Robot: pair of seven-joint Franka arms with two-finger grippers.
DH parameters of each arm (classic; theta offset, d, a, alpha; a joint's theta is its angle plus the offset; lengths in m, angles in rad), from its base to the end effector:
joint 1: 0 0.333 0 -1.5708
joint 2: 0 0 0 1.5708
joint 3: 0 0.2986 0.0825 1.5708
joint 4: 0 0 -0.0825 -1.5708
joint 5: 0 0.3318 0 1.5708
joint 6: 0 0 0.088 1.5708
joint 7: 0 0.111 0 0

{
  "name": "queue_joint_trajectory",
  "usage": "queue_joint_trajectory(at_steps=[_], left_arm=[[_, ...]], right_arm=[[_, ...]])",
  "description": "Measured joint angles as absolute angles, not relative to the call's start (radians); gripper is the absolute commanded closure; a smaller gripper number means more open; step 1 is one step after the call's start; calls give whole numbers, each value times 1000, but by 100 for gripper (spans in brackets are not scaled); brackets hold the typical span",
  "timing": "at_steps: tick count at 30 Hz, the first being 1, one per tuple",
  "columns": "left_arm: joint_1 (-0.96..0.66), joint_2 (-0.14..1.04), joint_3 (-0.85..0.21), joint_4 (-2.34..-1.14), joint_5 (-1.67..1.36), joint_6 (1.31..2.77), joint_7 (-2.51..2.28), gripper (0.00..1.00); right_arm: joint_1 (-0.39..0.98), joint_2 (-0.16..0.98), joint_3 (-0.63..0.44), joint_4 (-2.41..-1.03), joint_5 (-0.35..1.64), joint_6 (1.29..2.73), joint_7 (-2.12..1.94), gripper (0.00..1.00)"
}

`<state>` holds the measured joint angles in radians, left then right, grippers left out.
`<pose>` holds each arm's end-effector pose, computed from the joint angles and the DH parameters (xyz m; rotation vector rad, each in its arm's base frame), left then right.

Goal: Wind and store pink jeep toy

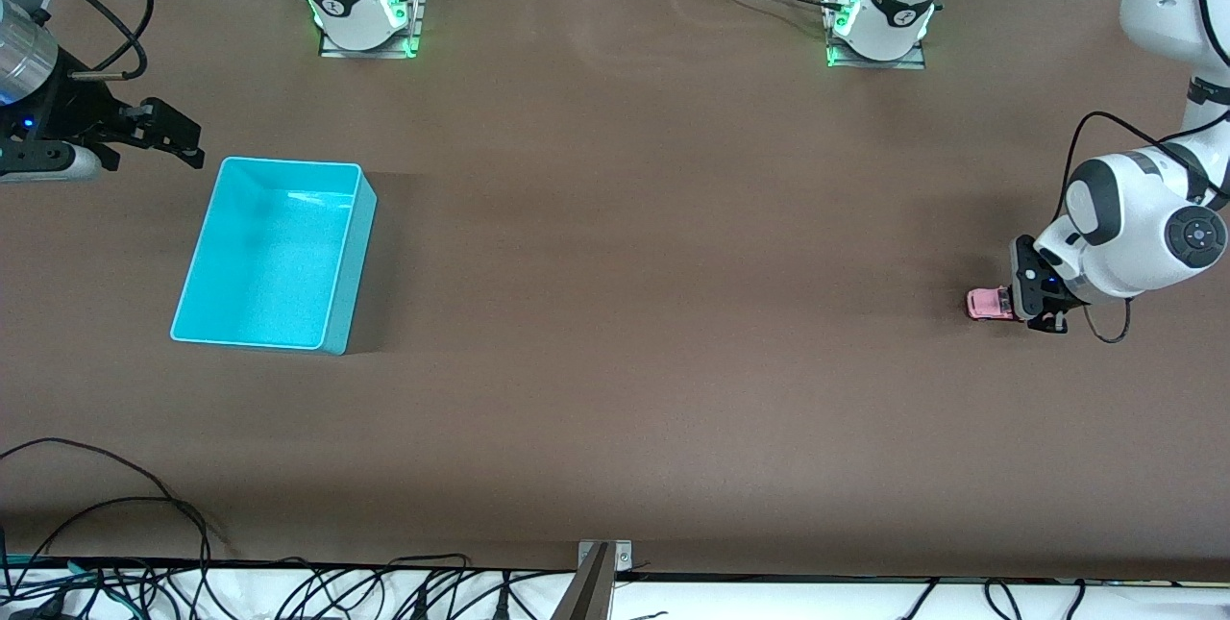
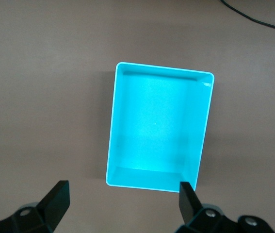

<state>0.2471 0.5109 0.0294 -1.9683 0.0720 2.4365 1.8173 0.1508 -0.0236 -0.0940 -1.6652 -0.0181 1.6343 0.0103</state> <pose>0.5487 0.1554 0.2277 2.1823 -2.2472 -0.1149 0.4988 0.0259 0.5806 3.1246 0.0746 -0.0107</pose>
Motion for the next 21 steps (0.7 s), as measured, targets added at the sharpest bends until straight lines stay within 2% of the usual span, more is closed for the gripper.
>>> queue_joint_trajectory(at_steps=[21], left_arm=[[301,522,29,-1951,72,2443,1873,80]], right_arm=[[151,-24,-94,-1665,-18,1634,10,0]])
